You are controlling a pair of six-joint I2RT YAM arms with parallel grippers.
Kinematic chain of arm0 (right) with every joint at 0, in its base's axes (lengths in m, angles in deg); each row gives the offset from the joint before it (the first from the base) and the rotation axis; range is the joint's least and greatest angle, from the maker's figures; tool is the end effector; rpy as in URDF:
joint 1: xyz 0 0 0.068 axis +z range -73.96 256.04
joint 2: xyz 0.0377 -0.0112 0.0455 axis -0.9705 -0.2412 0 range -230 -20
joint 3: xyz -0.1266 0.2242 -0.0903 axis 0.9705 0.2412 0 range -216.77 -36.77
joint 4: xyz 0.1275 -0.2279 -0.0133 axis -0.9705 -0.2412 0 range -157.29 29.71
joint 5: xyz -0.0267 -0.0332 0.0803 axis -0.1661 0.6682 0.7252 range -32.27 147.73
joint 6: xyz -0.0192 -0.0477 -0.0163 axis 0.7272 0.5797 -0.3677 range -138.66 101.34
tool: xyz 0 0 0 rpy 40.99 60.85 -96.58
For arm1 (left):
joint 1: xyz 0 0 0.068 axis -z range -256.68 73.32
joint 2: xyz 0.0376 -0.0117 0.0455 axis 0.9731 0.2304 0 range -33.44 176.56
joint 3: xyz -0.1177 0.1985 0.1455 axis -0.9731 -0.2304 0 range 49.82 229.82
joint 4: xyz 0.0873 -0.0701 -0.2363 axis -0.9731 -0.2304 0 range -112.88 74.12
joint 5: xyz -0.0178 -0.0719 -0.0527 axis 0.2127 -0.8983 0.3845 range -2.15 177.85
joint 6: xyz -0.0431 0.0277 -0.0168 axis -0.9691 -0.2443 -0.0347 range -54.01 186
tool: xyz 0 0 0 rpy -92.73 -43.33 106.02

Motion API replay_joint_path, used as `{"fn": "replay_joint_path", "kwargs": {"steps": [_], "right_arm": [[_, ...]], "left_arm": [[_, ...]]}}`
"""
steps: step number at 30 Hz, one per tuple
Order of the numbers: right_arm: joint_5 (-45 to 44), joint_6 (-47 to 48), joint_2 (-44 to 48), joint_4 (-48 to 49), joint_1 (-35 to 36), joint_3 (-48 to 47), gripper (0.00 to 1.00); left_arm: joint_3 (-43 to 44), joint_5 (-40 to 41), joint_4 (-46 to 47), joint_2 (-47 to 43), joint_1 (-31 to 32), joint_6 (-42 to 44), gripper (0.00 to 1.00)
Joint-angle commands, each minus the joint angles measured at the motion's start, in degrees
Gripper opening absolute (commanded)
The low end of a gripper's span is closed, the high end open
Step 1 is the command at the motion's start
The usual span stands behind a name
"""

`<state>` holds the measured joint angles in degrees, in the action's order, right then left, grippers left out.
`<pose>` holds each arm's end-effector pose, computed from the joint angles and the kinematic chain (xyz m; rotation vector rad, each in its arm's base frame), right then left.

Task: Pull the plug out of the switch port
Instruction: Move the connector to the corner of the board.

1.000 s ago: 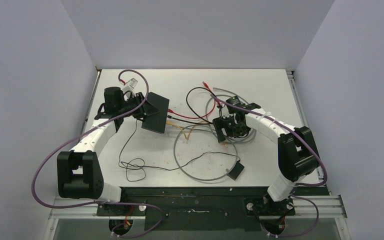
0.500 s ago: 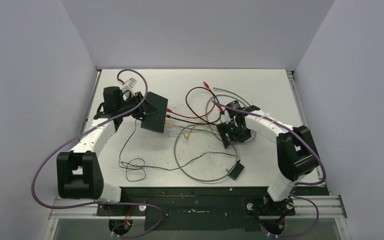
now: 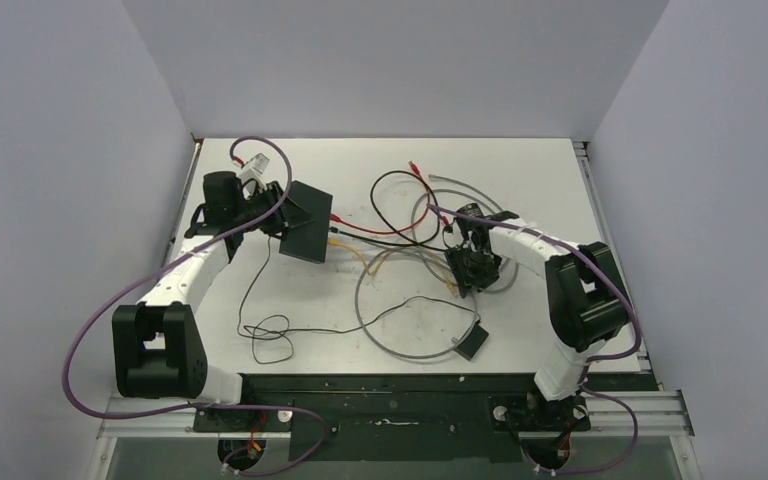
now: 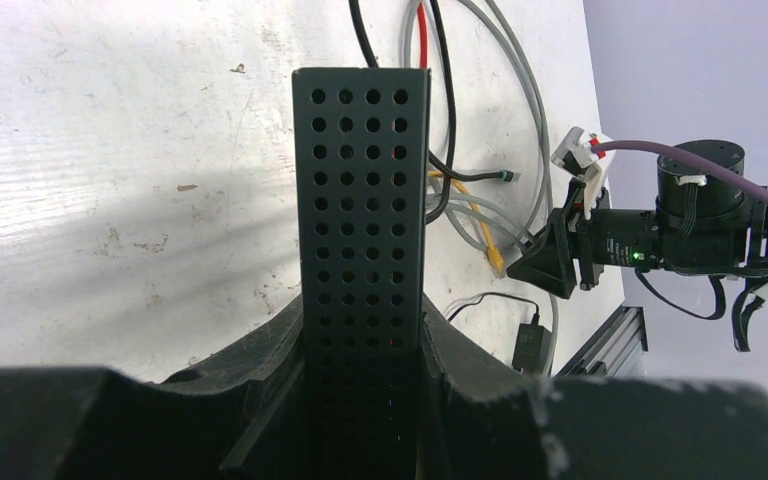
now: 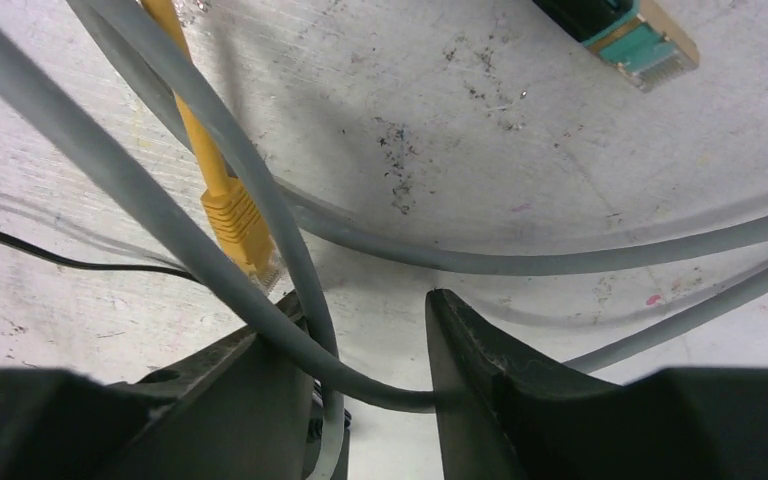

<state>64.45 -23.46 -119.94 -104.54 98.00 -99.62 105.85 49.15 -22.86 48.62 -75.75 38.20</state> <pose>0.2893 0.1210 0.1655 -0.4628 2.9778 0.2250 0.3150 -0.0274 0.2659 -0.1000 2.1700 -1.0131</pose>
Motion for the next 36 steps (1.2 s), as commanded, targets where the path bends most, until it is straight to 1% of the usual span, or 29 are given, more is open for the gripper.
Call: {"fn": "replay_joint_path", "kwargs": {"steps": [1, 4, 9, 14, 19, 28, 31, 36], "right_arm": [[-3.0, -0.2, 0.4, 0.1, -0.3, 1.1, 0.38], [-3.4, -0.6, 0.4, 0.1, -1.1, 1.3, 0.27], [-3.2, -1.3, 0.7, 0.6, -2.8, 1.3, 0.14], [-3.3, -1.4, 0.8, 0.8, -5.3, 1.4, 0.07], [-2.6, -1.4, 1.2, 1.2, -9.6, 1.5, 0.05], [3.4, -1.7, 2.3, 2.7, -18.6, 0.1, 0.05], [7.5, -2.4, 3.0, 3.8, -21.5, -0.4, 0.05], [15.1, -2.6, 7.3, 5.7, -21.8, -1.4, 0.05]], "left_arm": [[3.8, 1.0, 4.3, -3.8, -2.5, 0.0, 0.00], [3.8, 1.4, 4.1, -4.2, -2.6, -0.1, 0.00], [3.9, 2.1, 3.7, -4.8, -3.0, -0.3, 0.00], [4.2, 2.6, 3.3, -5.2, -3.3, -0.4, 0.00], [4.1, 3.0, 2.6, -5.8, -3.6, -0.2, 0.00], [4.1, 3.4, 1.6, -6.1, -3.9, 0.3, 0.00], [4.0, 3.5, 1.5, -6.0, -4.0, 0.3, 0.00], [3.9, 3.6, 1.5, -5.7, -4.1, 0.3, 0.00]]}}
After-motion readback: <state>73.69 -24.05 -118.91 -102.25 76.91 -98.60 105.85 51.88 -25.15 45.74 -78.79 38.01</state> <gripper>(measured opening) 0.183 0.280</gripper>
